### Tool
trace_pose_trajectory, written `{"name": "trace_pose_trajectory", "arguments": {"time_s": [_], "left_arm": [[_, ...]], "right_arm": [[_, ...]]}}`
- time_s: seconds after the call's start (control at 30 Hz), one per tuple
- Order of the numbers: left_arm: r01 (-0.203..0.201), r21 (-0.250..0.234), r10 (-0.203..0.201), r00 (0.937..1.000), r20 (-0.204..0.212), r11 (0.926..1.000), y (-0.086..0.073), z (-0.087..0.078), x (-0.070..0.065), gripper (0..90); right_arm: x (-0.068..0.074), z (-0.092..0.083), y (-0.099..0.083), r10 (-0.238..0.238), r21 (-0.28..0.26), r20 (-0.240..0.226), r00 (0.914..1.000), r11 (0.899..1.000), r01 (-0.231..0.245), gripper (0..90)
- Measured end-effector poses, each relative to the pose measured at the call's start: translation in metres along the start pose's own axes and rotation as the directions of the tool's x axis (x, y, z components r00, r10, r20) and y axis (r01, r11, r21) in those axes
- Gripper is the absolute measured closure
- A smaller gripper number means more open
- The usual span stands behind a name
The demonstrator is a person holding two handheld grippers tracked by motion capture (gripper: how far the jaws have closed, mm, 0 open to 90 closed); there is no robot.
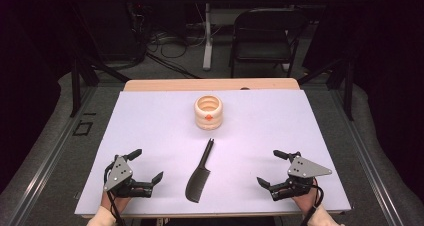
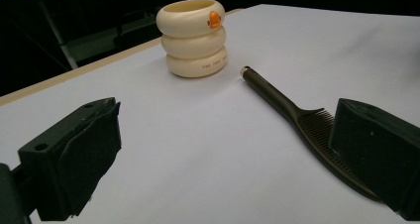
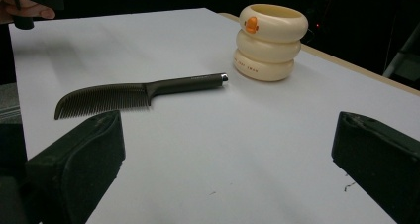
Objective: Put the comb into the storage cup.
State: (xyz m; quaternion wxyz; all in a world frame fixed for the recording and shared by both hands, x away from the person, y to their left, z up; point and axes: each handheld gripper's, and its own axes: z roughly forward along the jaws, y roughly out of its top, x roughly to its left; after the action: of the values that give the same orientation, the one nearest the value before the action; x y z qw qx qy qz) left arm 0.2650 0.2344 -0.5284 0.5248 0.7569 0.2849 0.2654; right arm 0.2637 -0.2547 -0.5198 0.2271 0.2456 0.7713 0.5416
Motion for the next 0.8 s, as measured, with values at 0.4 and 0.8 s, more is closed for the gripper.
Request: {"name": "trace_pose_trajectory", "arguments": {"time_s": [0.4,0.8], "left_arm": [[-0.021,0.029,0.02,0.9997,0.014,0.9994,0.003,0.015,-0.004,0.0],[-0.039,0.051,0.036,0.9983,0.046,0.998,0.011,0.036,-0.007,0.0]], "right_arm": [[-0.001,0.002,0.0,0.006,0.01,0.001,1.0,1.0,-0.006,0.0],[-0.002,0.003,-0.001,0.006,0.016,-0.003,1.0,1.0,-0.006,0.0]]}}
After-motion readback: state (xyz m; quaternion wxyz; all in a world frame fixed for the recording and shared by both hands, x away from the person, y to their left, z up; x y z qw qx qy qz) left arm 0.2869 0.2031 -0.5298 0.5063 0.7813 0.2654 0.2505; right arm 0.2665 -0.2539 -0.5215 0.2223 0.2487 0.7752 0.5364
